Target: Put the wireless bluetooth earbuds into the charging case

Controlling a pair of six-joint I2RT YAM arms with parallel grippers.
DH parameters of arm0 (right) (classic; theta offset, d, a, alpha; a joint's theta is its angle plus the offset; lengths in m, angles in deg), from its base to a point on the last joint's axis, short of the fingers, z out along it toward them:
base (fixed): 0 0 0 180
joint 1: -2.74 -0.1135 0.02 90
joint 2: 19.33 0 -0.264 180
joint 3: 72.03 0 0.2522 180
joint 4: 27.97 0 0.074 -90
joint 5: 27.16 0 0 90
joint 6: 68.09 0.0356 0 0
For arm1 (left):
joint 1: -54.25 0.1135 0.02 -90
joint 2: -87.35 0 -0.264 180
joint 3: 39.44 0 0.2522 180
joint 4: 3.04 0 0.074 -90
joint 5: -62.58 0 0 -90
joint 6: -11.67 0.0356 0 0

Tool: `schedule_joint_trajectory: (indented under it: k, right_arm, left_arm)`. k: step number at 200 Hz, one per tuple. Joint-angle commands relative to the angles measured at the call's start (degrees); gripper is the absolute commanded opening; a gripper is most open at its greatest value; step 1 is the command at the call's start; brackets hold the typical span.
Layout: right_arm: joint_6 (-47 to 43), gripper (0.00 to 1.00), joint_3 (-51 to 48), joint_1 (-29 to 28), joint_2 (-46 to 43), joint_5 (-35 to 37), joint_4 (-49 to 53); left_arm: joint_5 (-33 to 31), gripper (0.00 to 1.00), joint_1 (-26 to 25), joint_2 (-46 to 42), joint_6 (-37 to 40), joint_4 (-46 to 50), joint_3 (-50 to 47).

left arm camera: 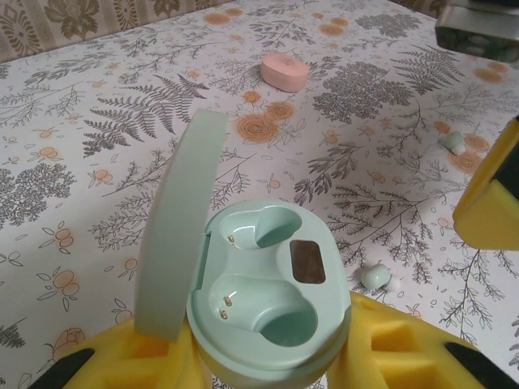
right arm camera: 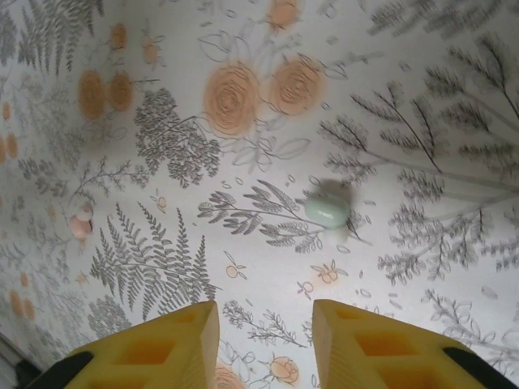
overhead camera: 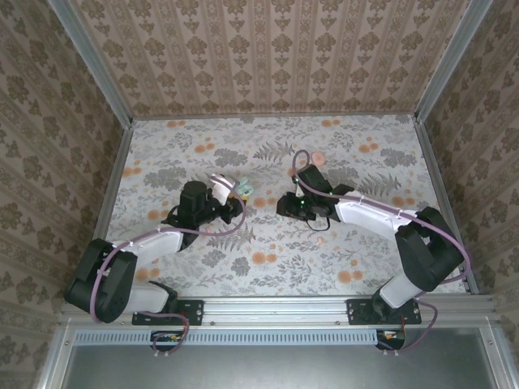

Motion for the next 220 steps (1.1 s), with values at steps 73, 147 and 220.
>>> schedule_joint_trajectory:
  k: [73, 147, 220]
  right_arm:
    - [-24.99, 0.27, 16.2, 3.22, 18.87, -6.15, 10.59]
    - [-28.44, 0.3, 16.07, 4.73, 23.47, -15.24, 8.72]
    - [-26.52, 0.29, 12.35, 4.73, 21.5, -15.73, 7.41]
  left_arm:
    - [1.08, 0.12, 0.45, -3.89, -0.84, 1.63, -1.53]
    - [1.3, 0.12, 0.42, -3.31, -0.84, 1.78, -1.01]
    - [1.07, 0.12, 0.45, -4.51, -0.99, 2.35, -1.56]
